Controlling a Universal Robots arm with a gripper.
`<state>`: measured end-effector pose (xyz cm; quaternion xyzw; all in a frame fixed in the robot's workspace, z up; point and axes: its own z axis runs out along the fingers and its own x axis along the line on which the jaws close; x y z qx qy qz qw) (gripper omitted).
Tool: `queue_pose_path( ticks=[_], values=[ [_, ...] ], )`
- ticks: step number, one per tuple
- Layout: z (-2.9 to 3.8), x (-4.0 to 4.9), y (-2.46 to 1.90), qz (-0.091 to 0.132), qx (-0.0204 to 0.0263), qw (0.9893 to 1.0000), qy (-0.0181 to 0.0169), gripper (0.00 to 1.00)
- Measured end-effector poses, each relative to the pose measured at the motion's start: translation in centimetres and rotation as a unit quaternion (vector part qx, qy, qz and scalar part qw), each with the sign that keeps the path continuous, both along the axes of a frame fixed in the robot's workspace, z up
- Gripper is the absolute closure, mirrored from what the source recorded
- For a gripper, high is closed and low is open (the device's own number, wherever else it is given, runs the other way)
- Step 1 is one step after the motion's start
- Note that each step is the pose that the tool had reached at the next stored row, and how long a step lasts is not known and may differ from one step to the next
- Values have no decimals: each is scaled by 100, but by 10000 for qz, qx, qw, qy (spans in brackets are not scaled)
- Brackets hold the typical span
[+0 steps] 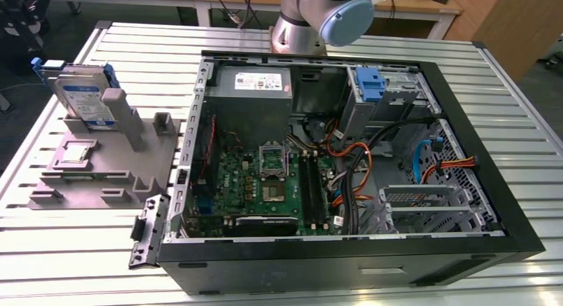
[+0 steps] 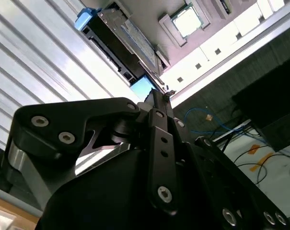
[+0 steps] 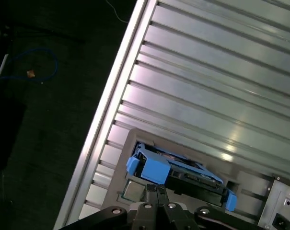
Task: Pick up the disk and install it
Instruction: 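Pick up the disk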
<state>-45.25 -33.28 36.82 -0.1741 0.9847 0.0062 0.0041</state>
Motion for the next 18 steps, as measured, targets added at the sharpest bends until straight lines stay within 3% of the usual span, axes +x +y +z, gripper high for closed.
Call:
queue_pose_path(
  ticks=[6, 18],
  values=[
    [-1, 0, 0, 481, 0, 9988, -1, 90],
    [-1, 0, 0, 1056, 0, 9944, -1, 90]
  ],
)
